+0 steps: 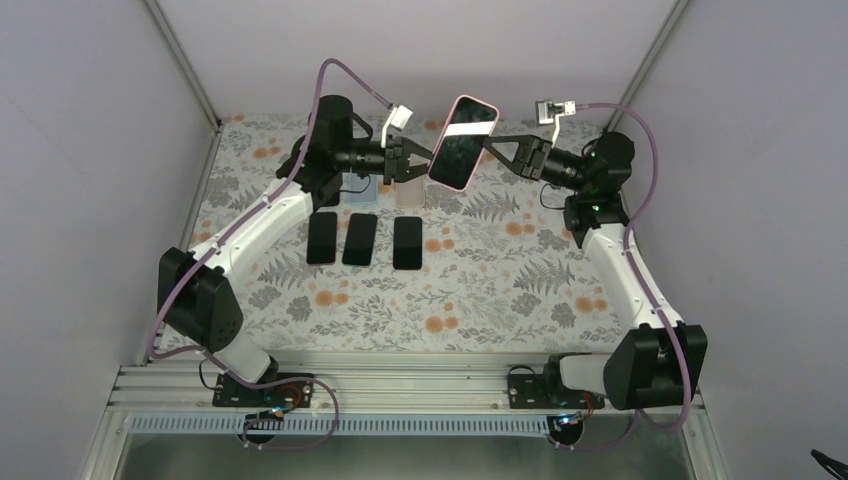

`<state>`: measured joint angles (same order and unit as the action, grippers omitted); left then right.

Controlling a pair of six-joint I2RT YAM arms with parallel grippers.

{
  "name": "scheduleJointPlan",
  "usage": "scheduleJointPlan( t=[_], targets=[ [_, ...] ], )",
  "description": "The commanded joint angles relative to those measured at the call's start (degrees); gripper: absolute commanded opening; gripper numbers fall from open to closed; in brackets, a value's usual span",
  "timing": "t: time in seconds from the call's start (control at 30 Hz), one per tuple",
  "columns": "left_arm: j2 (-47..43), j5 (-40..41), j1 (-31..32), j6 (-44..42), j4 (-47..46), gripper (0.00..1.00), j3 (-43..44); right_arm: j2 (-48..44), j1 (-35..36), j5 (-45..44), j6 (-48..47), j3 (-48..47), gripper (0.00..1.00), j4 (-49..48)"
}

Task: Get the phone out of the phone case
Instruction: Remove the phone case from the phone.

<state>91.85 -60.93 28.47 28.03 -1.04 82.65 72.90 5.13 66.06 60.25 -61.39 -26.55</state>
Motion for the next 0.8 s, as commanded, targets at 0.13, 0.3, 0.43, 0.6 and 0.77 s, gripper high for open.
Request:
scheduleJointPlan(
  t=[0.13, 0.3, 0.43, 0.6, 0.77],
  targets=[
    [-1.29, 2.19, 1.18, -3.06, 1.54, 0.02, 1.36, -0.17, 0.43, -0.85, 0.2, -0.92, 0.22, -2.16],
    [-0.8, 2.57, 1.8, -3.84, 2.31, 0.02, 2.11, -0.4, 0.94, -0.65, -0.91, -0.45, 0.14, -1.77],
    [-0.77, 2.57, 2.15, -4.48, 2.73, 0.02, 2.32, -0.19, 1.0, -0.56, -1.11, -0.68, 0.13, -1.36],
    [-0.78, 2.7, 2.79, -5.71, 3.67, 0.02, 2.46, -0.04, 1.11, -0.35, -1.69, -0.6, 0.14, -0.37],
    [-0.55, 2.7, 3.17, -6.23, 4.09, 0.02, 2.5, -0.15, 1.43, 0.54, -2.4, -0.32, 0.04, -0.56]
  ],
)
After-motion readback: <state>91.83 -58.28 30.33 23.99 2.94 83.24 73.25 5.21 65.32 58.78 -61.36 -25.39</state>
